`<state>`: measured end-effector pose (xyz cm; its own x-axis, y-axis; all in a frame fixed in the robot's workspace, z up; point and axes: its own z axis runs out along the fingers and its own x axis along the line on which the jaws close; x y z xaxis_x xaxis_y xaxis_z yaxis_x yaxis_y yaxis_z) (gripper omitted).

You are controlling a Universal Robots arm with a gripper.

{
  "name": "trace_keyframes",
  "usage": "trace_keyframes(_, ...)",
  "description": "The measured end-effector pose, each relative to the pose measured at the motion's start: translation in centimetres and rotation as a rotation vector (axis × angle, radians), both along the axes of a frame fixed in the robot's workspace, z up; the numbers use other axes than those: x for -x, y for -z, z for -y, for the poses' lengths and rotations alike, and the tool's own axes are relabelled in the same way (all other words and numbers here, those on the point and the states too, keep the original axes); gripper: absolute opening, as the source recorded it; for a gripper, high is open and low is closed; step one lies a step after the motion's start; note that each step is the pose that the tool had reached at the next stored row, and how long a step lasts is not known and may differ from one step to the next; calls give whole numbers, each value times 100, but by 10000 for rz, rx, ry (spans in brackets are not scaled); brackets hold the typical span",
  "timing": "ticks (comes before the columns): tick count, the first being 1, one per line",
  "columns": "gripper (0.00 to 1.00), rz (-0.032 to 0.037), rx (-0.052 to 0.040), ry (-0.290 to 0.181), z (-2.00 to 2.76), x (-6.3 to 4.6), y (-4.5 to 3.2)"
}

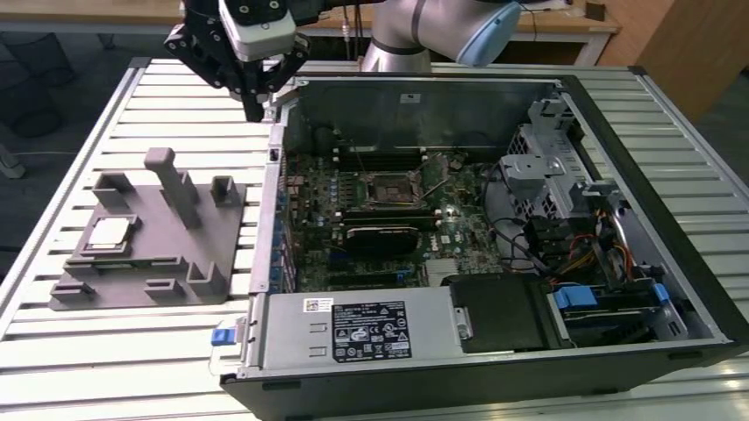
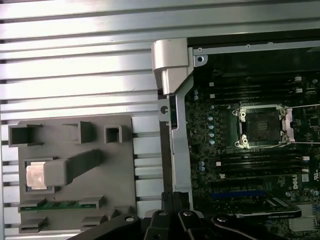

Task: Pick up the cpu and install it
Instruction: 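Reach for the cpu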

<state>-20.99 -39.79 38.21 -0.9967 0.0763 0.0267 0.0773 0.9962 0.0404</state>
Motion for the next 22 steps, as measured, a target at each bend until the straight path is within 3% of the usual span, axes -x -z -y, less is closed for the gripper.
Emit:
trace_keyframes(6, 11, -27, 0, 0, 0, 163, 15)
trace_keyframes(14, 11, -34, 1, 0, 0, 466, 33)
trace_keyframes(22, 11, -41, 0, 0, 0, 646, 52)
